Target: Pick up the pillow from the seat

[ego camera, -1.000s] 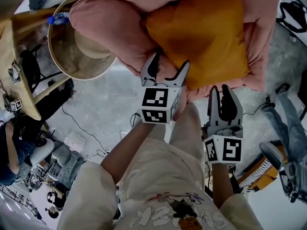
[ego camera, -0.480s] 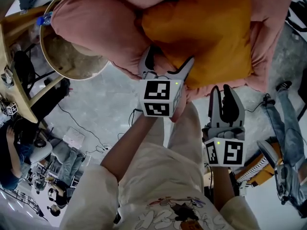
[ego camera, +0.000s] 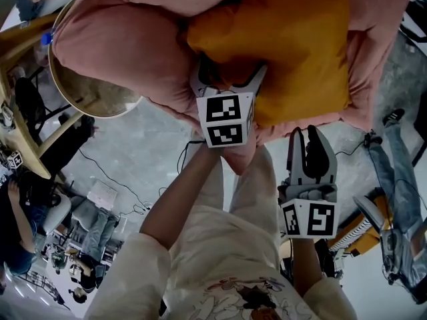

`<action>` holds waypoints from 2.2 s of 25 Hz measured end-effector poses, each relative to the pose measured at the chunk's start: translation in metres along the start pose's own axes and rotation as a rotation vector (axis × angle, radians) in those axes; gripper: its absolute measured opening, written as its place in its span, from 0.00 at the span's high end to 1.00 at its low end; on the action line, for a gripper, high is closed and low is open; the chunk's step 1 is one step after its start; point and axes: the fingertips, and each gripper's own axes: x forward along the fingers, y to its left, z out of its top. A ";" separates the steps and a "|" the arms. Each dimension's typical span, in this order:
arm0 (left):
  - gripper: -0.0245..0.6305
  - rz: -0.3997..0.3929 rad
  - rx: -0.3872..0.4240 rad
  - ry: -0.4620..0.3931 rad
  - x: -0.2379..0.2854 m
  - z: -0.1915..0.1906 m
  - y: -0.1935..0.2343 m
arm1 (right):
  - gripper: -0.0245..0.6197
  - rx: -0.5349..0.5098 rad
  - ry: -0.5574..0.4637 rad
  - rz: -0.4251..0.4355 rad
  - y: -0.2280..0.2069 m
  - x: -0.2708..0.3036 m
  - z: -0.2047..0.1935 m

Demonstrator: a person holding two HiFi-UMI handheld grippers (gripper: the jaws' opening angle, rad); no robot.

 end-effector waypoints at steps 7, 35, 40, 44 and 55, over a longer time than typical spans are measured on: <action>0.19 -0.016 0.024 -0.007 0.004 0.004 0.003 | 0.79 0.019 0.014 -0.021 -0.002 0.000 -0.006; 0.74 -0.078 0.149 -0.016 -0.033 0.010 -0.037 | 0.51 0.087 0.077 0.013 -0.010 -0.002 -0.080; 0.74 -0.075 0.148 -0.030 -0.038 0.007 -0.038 | 0.41 0.055 0.101 0.003 -0.021 0.008 -0.101; 0.74 -0.071 0.161 -0.035 -0.041 0.007 -0.040 | 0.30 0.058 0.115 -0.023 -0.040 0.024 -0.123; 0.73 -0.050 0.174 -0.035 -0.035 0.011 -0.058 | 0.18 0.082 0.147 -0.043 -0.097 0.057 -0.157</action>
